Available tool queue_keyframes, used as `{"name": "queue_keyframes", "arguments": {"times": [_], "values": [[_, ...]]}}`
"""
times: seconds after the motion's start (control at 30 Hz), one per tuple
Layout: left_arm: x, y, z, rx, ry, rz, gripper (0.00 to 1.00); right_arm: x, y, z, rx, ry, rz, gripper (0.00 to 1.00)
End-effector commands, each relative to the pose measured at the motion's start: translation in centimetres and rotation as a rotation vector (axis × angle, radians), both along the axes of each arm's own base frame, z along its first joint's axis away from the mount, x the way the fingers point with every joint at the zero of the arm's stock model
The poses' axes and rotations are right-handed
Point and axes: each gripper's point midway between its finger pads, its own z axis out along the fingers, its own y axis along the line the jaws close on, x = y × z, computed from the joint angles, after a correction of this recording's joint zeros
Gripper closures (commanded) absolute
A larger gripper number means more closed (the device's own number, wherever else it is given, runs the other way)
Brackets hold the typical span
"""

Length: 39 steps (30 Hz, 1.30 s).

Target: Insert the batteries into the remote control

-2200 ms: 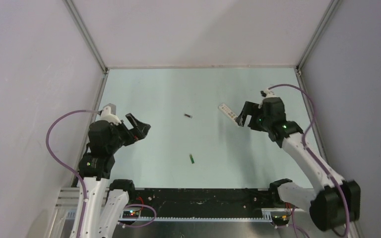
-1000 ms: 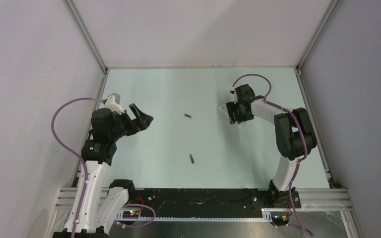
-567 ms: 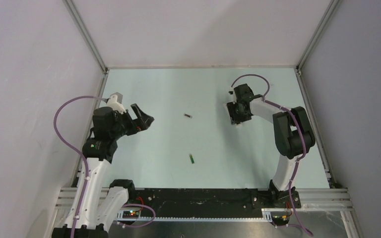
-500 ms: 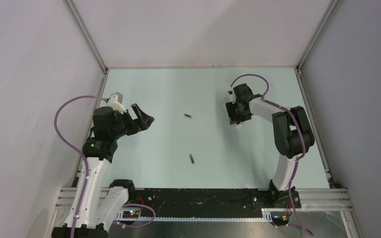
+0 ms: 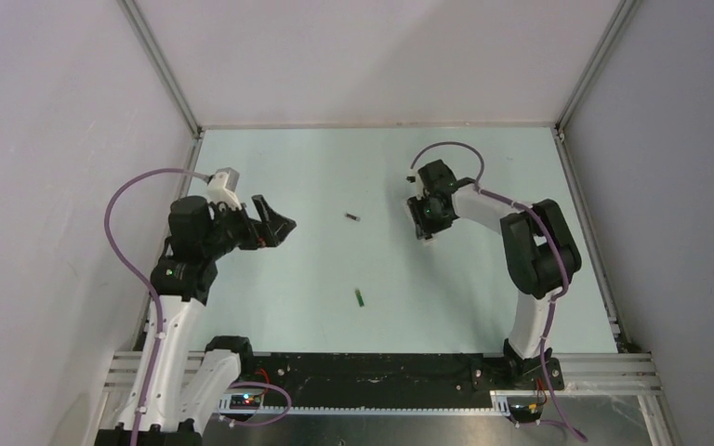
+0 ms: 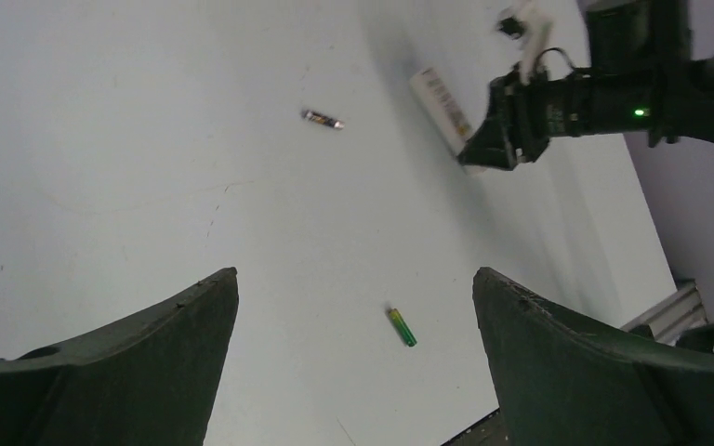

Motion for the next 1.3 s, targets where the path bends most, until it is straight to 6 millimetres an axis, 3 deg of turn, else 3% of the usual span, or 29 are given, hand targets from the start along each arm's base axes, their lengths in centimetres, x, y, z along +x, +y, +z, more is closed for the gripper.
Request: {"name": "queue_keyframes", "arguments": {"times": [0.0,0.13,0.27,0.43,0.6,0.7,0.83,1.13,1.27], "values": [[-0.7,-1.6,5.8,0.02,-0.233,-0.143,0.02,-1.5,6.6,6.4,0.215,-0.048,0.068,0.68],[-1.4,-3.1,7.2,0.008,-0.283,-0.241,0.02,-5.1,11.4,12.0,0.449,-0.026,0.188,0.69],[-1.3,-3.8,8.1,0.004,-0.293,-0.282,0.02,-9.6,14.5,17.0,0.631,0.001,0.357,0.69],[-1.3,-5.3,9.7,-0.095,-0.246,-0.31,0.02,-14.7,16.3,22.5,0.817,0.041,0.539,0.68],[-3.6,-7.8,12.3,-0.202,-0.237,-0.447,0.02,-19.5,17.6,27.2,1.007,0.125,0.724,0.69],[-4.2,-8.3,12.5,-0.217,-0.232,-0.472,0.02,-21.6,18.3,28.6,1.052,0.15,0.801,0.69],[-4.3,-8.5,12.4,-0.244,-0.201,-0.467,0.02,-22.9,19.1,29.8,1.099,0.174,0.848,0.69],[-6.4,-9.1,12.5,-0.302,-0.161,-0.543,0.01,-23.6,19.5,31.7,1.176,0.196,0.912,0.69],[-7.4,-9.3,13.3,-0.327,-0.161,-0.566,0.07,-23.7,19.7,32.0,1.195,0.228,0.918,0.7]]}}
